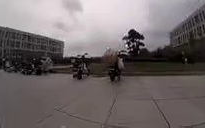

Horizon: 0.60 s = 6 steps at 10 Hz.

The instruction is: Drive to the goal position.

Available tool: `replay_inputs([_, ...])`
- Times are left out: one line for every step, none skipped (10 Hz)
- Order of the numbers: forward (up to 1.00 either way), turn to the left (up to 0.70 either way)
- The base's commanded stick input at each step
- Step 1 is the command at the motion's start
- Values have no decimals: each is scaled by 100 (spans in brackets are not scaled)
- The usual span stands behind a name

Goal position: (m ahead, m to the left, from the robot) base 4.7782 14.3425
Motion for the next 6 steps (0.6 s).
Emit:
replay_inputs([70, 27])
replay_inputs([70, 27])
replay_inputs([70, 27])
replay_inputs([39, 35])
replay_inputs([0, 45])
replay_inputs([0, 45])
